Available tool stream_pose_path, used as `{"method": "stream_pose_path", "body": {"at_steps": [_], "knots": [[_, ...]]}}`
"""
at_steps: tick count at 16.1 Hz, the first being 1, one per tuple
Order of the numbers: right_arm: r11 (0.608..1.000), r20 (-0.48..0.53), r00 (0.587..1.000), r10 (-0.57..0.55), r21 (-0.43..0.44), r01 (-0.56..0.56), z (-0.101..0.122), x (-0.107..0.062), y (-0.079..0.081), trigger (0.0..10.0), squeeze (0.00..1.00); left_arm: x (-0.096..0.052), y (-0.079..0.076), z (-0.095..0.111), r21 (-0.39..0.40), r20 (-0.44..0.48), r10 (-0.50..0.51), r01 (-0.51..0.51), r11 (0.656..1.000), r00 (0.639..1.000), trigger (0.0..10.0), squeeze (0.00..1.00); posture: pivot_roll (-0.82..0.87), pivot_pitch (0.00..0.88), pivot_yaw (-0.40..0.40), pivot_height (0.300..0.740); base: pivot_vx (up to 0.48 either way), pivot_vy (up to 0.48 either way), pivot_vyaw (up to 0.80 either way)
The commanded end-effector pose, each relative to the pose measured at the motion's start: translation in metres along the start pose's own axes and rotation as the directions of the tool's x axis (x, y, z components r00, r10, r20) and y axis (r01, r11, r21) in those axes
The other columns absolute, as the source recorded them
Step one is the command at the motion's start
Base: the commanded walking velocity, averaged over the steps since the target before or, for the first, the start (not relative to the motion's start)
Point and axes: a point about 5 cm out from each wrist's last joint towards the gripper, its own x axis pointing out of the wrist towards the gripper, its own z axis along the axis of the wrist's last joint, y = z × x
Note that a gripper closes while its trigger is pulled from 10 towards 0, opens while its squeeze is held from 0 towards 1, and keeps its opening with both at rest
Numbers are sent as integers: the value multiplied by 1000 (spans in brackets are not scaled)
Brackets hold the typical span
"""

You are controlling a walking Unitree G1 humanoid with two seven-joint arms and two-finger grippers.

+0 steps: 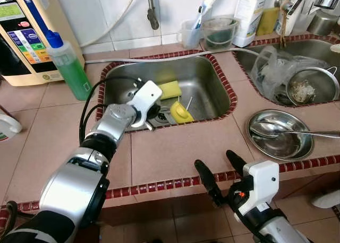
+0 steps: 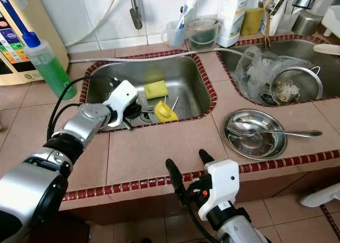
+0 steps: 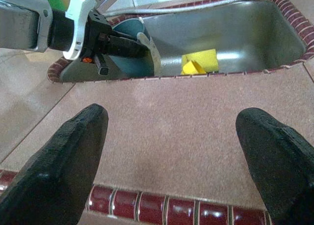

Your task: Kitchen organization

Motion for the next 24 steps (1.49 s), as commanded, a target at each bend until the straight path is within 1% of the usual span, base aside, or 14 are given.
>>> {"method": "stream_pose_path", "body": {"at_steps": [1,9,12,14,15,16,17,18,20,21,22,23,24], "knots": [[1000,5,1000,1,9,-1,3,-1,2,10000,0,-2,6,5,-21,9,6,-6,1000,1000,10000,1000,-272,175,120,740,0,0,0],[1000,13,1000,6,8,-6,3,5,1,10000,0,-4,10,9,-11,16,9,-9,1000,1000,10000,1000,-257,158,120,740,0,0,0],[1000,23,1000,11,6,-11,4,9,1,10000,0,-4,12,13,-11,32,11,-11,1000,999,10000,1000,-251,141,117,740,0,0,0],[1000,31,999,13,-3,-13,5,12,-1,10000,0,-6,14,17,-13,68,19,-18,1000,997,10000,1000,-248,123,111,740,0,0,0],[1000,42,999,12,-12,-12,6,15,-3,10000,0,-7,16,20,-33,108,39,-36,999,993,10000,1000,-247,114,108,740,0,0,0],[1000,51,999,8,-23,-6,8,17,-5,10000,0,-8,17,22,-41,150,67,-62,997,986,10000,965,-244,98,102,740,0,0,0],[999,68,998,0,-41,3,11,22,-10,10000,0,-11,19,24,-51,197,105,-97,994,975,10000,224,-239,80,93,740,0,0,0],[999,85,996,-6,-50,11,14,26,-13,10000,0,-11,18,23,-87,218,112,-96,992,969,10000,0,-232,67,83,740,0,0,0],[998,108,994,-6,-57,12,18,32,-16,10000,0,-16,17,25,-154,283,129,-87,984,950,10000,0,-222,53,70,740,0,0,0],[998,121,993,11,-64,-3,20,37,-16,10000,0,-23,17,29,-175,352,171,-115,978,920,10000,0,-211,42,61,740,0,0,0],[998,126,992,18,-68,-10,21,39,-15,10000,0,-28,18,30,-185,380,198,-135,973,904,10000,0,-206,37,58,740,0,0,0],[997,131,991,22,-71,-13,21,42,-15,10000,0,-33,18,30,-215,402,221,-143,966,888,10000,0,-201,32,54,740,0,0,0],[995,142,990,16,-96,-2,20,46,-16,10000,0,-39,16,29,-229,429,246,-159,960,869,10000,0,-197,25,54,740,0,0,0]]}}
